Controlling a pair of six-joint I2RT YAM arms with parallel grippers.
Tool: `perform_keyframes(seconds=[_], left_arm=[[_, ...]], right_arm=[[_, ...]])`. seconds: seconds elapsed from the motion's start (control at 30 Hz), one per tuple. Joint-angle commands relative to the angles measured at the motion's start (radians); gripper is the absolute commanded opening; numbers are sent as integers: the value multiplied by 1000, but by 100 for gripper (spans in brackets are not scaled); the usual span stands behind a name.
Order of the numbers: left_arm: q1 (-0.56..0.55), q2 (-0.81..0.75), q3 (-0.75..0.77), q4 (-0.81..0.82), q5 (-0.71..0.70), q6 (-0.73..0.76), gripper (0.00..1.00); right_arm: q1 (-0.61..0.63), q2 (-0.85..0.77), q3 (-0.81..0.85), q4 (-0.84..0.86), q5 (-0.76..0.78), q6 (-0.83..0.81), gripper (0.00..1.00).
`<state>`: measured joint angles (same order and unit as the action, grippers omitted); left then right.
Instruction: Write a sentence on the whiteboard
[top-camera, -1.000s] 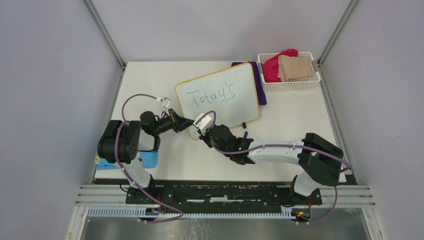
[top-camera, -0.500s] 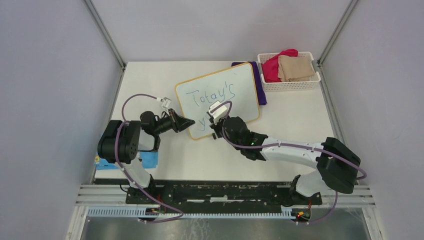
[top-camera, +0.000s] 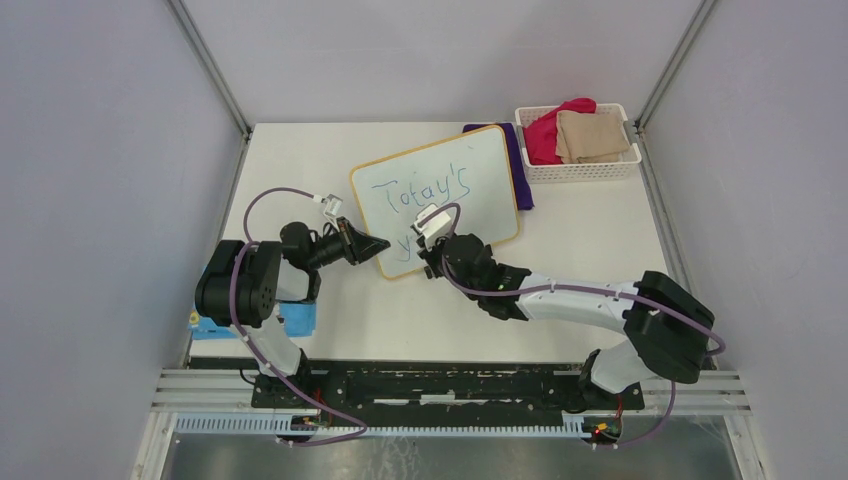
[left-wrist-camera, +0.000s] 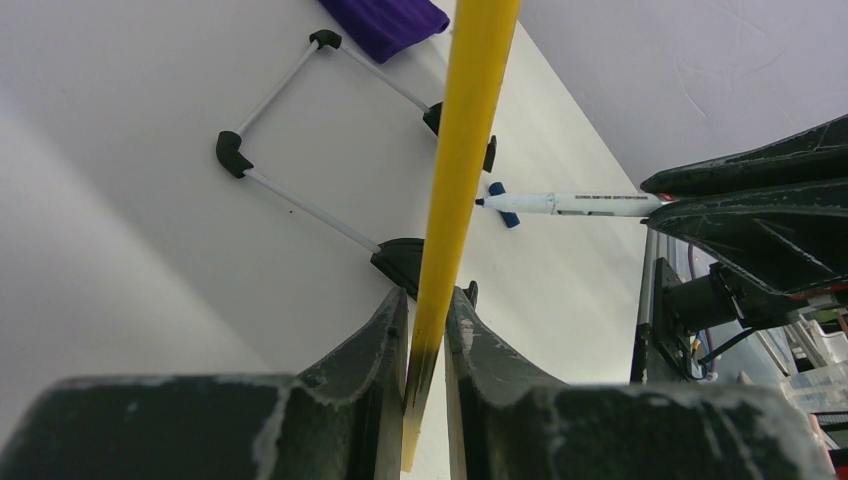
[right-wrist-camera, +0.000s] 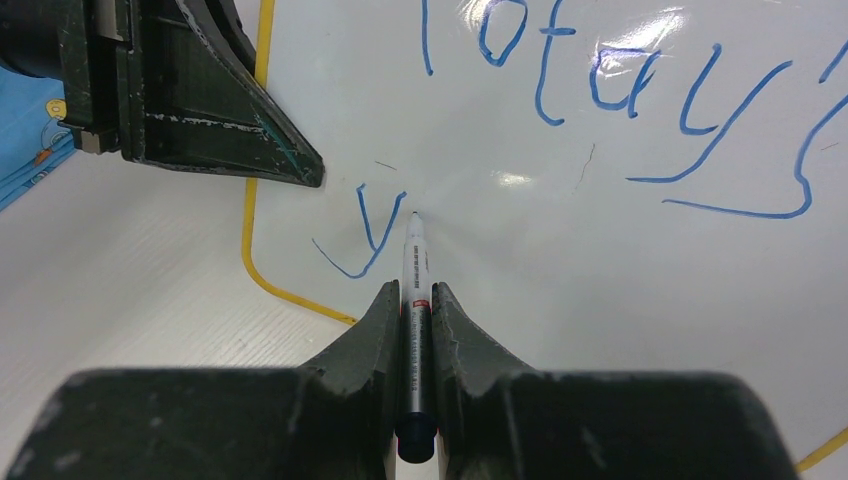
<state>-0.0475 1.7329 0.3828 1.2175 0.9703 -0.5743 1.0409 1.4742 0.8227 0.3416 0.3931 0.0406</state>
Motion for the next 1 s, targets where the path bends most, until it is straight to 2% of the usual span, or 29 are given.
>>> perform_keyframes(seconds=[0.0, 0.97], left_arm=[[-2, 11, 11, -65, -50, 62, 2], [-7, 7, 14, -82, -52, 71, 2]], right_arm=[[3, 25, 49, 30, 5, 16, 0], [-25, -21, -29, 7, 50, 25, 0]])
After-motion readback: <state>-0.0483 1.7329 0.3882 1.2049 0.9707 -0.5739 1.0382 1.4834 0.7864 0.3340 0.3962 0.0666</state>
